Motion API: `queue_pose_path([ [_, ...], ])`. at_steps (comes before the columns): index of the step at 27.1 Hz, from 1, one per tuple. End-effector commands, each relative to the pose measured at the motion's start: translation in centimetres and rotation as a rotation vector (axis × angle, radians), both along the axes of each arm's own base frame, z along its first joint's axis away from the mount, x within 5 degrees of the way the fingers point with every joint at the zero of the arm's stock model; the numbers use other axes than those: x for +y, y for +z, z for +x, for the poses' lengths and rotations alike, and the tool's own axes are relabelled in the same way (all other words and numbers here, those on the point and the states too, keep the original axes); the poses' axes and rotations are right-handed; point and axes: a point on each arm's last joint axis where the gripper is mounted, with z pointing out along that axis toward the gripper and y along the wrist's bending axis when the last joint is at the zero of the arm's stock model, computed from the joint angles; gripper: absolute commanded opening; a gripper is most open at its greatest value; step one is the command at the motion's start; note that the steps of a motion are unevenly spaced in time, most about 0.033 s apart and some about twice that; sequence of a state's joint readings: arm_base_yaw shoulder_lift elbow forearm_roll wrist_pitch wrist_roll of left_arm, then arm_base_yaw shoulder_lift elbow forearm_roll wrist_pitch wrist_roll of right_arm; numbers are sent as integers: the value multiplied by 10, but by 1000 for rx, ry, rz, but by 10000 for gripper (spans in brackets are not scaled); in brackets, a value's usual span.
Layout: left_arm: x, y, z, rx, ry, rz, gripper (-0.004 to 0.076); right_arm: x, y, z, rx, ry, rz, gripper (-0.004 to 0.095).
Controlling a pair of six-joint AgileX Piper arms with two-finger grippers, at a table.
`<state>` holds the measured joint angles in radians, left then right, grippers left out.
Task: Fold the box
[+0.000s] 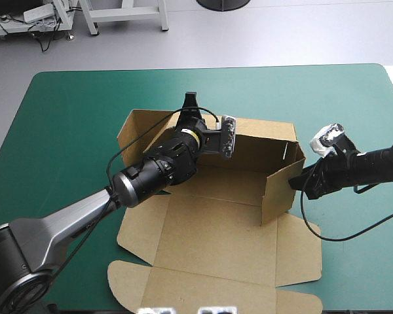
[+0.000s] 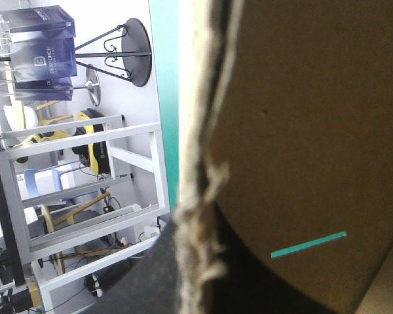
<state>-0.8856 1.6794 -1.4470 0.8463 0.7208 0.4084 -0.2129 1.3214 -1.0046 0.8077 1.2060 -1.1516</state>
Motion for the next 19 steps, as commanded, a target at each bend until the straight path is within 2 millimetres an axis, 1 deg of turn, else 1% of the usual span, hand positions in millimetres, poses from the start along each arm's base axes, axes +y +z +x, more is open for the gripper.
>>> queue_pose_path([
  [1, 0, 8, -1, -8, 3, -19, -10, 8, 16, -4, -58, 17, 44, 438],
  [12, 0, 9, 0, -30, 9, -13, -10, 28, 21, 18, -245, -117, 4, 438],
  [16, 0, 9, 0, -30, 9, -13, -10, 28, 17, 23, -271, -195, -4, 438],
  [19, 0, 9, 0, -30, 9, -13, -10, 26, 6, 24, -269, -251, 2, 438],
])
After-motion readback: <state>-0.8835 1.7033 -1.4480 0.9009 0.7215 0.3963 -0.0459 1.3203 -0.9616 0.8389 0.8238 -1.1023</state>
